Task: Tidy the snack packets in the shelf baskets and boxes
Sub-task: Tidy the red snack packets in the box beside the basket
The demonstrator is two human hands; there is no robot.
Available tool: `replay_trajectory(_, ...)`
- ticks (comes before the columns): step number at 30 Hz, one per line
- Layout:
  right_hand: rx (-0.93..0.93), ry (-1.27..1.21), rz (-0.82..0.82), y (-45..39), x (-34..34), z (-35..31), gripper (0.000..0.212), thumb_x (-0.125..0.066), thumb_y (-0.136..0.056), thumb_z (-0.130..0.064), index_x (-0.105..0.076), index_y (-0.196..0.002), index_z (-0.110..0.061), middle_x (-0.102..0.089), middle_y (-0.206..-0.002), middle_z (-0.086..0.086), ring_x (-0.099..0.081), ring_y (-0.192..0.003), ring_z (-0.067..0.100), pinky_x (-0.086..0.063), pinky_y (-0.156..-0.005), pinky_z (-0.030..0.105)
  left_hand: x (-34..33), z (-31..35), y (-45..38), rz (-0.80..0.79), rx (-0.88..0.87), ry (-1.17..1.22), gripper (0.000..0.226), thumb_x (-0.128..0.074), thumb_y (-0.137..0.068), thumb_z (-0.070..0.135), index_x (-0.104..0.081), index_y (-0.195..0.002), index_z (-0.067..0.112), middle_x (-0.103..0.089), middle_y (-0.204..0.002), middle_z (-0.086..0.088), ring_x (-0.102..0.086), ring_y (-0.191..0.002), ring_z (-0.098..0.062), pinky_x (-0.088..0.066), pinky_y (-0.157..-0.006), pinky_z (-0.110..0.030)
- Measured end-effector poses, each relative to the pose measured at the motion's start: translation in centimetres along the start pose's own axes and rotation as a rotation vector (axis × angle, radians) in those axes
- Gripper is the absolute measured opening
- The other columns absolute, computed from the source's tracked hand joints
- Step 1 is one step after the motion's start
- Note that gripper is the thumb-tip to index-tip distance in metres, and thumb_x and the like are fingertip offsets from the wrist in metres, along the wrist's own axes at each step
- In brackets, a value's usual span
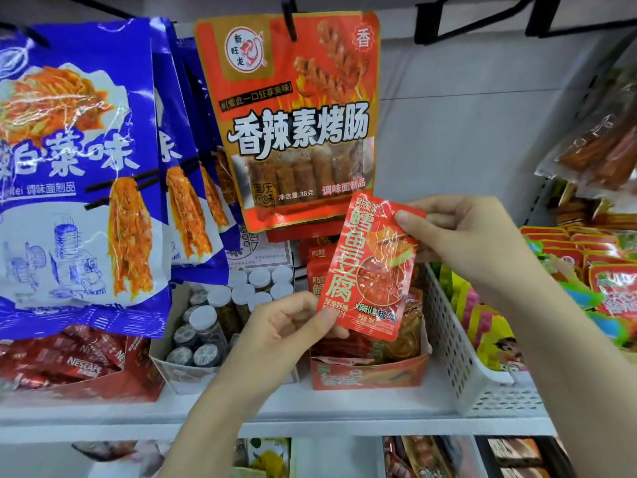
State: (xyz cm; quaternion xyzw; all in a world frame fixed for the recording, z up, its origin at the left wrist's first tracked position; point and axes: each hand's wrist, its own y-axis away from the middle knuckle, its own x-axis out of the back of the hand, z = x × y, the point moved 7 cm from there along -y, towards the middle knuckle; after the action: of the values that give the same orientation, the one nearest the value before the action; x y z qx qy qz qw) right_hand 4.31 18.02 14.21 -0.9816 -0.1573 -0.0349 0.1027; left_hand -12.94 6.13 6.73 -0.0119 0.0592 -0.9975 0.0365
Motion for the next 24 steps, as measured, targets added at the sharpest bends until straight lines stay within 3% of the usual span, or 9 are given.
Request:
replay_trajectory(2,-0.021,-0.114,-0.057,0.1,-0.5,0.1,0.007,-0.068,-0.085,-0.018,-0.071,-0.088,-0.012,-0.075,-0.073,0.004,-0.07,-0.064,0.01,-0.056,-0.056,0.021,-0.8,-0.3,-0.2,-0.081,0.035,0.267,0.055,-0.073,-0.077,0.056,-0.072,-0.106,0.01,-0.07,-0.114,-0.013,-0.067,-0.109,-0.027,-0.056,-0.09,-0.042)
replay_trajectory(4,-0.037,-0.235,-0.145,0.4,-1.4,0.0,0.017,-0.066,-0.081,-0.023,-0.07,-0.092,-0.011,-0.074,-0.076,0.003,-0.068,-0.067,0.01,-0.057,-0.061,0.023,-2.5,-0.1,-0.3,-0.189,0.109,0.534,0.076,-0.064,-0.078,0.067,-0.062,-0.127,0.009,-0.061,-0.13,-0.021,-0.059,-0.12,-0.038,-0.052,-0.093,-0.052)
replay_trajectory(6,-0.045,-0.35,-0.22,0.7,-2.6,0.0,0.022,-0.065,-0.078,-0.024,-0.069,-0.095,-0.01,-0.072,-0.077,0.003,-0.067,-0.068,0.009,-0.057,-0.065,0.024,-4.3,0.0,-0.2,-0.269,0.177,0.642,0.062,-0.062,-0.088,0.052,-0.057,-0.132,0.008,-0.059,-0.13,-0.026,-0.063,-0.113,-0.039,-0.054,-0.091,-0.05)
replay_trajectory(8,-0.053,-0.393,-0.241,0.9,-3.4,0.3,0.029,-0.067,-0.075,-0.022,-0.068,-0.1,-0.007,-0.073,-0.085,0.007,-0.067,-0.073,0.011,-0.058,-0.07,0.025,-5.2,-0.3,-0.2,-0.266,0.189,0.672,0.042,-0.069,-0.088,0.026,-0.063,-0.123,0.004,-0.068,-0.112,-0.022,-0.07,-0.091,-0.028,-0.059,-0.078,-0.039)
replay_trajectory(10,-0.056,-0.368,-0.205,0.9,-3.4,0.6,0.036,-0.069,-0.074,-0.021,-0.071,-0.105,-0.005,-0.074,-0.095,0.01,-0.068,-0.08,0.013,-0.058,-0.07,0.025,-5.0,-0.9,-0.6,-0.161,0.203,0.634,0.029,-0.074,-0.081,0.016,-0.073,-0.108,0.006,-0.073,-0.093,-0.01,-0.07,-0.074,-0.016,-0.058,-0.063,-0.026)
replay_trajectory(13,-0.125,-0.383,-0.182,0.7,-2.3,1.0,0.035,-0.064,-0.08,-0.032,-0.074,-0.105,-0.009,-0.075,-0.092,0.006,-0.07,-0.078,0.012,-0.059,-0.073,0.029,-3.1,-1.4,-1.1,0.101,0.194,0.423,0.036,-0.077,-0.068,0.021,-0.074,-0.101,0.009,-0.075,-0.1,-0.01,-0.074,-0.086,-0.019,-0.058,-0.066,-0.025)
replay_trajectory(16,-0.161,-0.322,-0.196,0.8,-1.5,1.1,0.036,-0.062,-0.079,-0.042,-0.078,-0.088,-0.01,-0.076,-0.095,0.009,-0.073,-0.085,0.018,-0.059,-0.07,0.026,-1.6,-1.0,-1.1,0.273,0.121,0.249,0.04,-0.078,-0.065,0.026,-0.07,-0.101,0.009,-0.077,-0.096,-0.005,-0.074,-0.09,-0.019,-0.057,-0.066,-0.022)
replay_trajectory(20,-0.083,-0.168,-0.095,0.9,-0.7,1.0,0.009,-0.07,-0.081,-0.014,-0.074,-0.083,-0.006,-0.076,-0.083,0.009,-0.073,-0.077,0.016,-0.057,-0.064,0.02,-1.4,-0.3,-0.8,0.301,0.072,0.169,0.029,-0.077,-0.068,0.027,-0.07,-0.091,0.011,-0.077,-0.09,-0.004,-0.074,-0.084,-0.018,-0.057,-0.065,-0.02)
replay_trajectory(24,-0.112,-0.196,-0.07,0.9,-0.5,1.2,0.007,-0.068,-0.085,-0.01,-0.073,-0.083,-0.005,-0.076,-0.082,0.01,-0.073,-0.075,0.015,-0.058,-0.064,0.022,-1.3,0.0,-0.7,0.268,0.086,0.185,0.02,-0.078,-0.064,0.031,-0.073,-0.079,0.018,-0.077,-0.089,-0.005,-0.074,-0.082,-0.018,-0.056,-0.063,-0.019)
